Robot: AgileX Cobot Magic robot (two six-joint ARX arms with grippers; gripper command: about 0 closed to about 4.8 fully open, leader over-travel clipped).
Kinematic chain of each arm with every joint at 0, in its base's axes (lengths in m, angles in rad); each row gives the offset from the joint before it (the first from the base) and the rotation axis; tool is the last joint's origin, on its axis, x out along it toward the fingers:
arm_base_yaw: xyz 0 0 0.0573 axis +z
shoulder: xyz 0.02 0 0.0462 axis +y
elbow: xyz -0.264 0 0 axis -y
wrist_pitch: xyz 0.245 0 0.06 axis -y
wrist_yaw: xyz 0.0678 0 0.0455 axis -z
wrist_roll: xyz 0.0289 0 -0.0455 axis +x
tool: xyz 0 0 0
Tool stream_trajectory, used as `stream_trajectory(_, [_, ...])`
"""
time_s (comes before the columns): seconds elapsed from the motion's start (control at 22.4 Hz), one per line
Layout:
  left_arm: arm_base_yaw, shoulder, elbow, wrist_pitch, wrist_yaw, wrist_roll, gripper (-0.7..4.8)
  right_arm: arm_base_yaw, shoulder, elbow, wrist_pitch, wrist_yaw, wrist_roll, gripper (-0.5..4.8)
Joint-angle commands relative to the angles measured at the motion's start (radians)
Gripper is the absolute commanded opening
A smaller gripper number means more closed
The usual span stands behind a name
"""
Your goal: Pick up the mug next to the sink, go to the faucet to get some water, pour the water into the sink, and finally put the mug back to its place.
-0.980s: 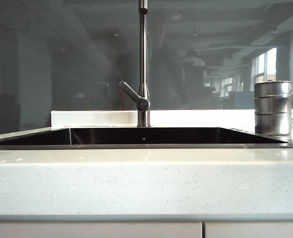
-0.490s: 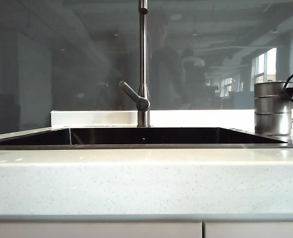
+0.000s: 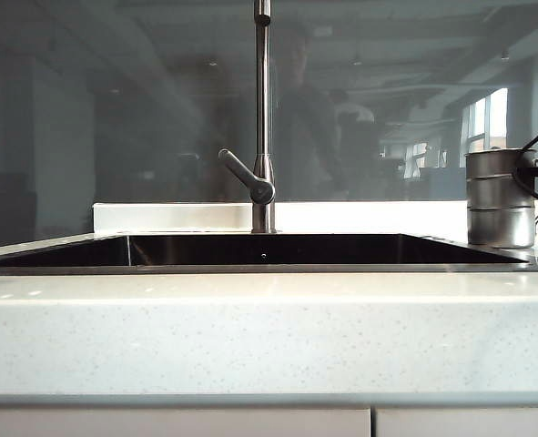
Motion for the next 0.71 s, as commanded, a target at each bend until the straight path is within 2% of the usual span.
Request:
stream_trajectory(0.04, [0.002, 0.000, 0.003, 0.014, 0.004, 0.000, -0.05, 0.000, -0.004, 0.005, 0.021, -0.001, 0.000, -0.01])
stream_trajectory(0.22, [0.002, 0.000, 0.003, 0.048, 0.004, 0.000, -0.06, 0.002, -0.020, 0.005, 0.037, -0.002, 0.006, -0.02])
stream_trajectory(0.31, [0.002, 0.000, 0.003, 0.106, 0.004, 0.000, -0.06, 0.023, -0.079, 0.005, 0.029, -0.001, 0.061, -0.02])
stream_trajectory(0.4, [0.002, 0.001, 0.003, 0.158, 0.004, -0.006, -0.06, 0.069, -0.180, 0.023, -0.045, -0.001, 0.079, -0.02])
stream_trajectory(0.49, [0.002, 0.002, 0.003, 0.168, 0.003, -0.063, -0.06, 0.156, -0.299, 0.108, -0.330, -0.001, 0.076, -0.02])
stream_trajectory(0.53, [0.002, 0.017, 0.003, 0.172, 0.004, -0.099, -0.06, 0.229, -0.346, 0.212, -0.574, -0.001, 0.066, -0.02])
stream_trajectory(0.58, [0.002, 0.045, 0.003, 0.190, 0.004, -0.122, -0.06, 0.288, -0.349, 0.306, -0.715, -0.001, 0.043, -0.02])
stream_trajectory(0.71, [0.002, 0.173, 0.003, 0.330, 0.004, -0.135, -0.06, 0.418, -0.286, 0.516, -0.869, 0.038, -0.033, -0.02])
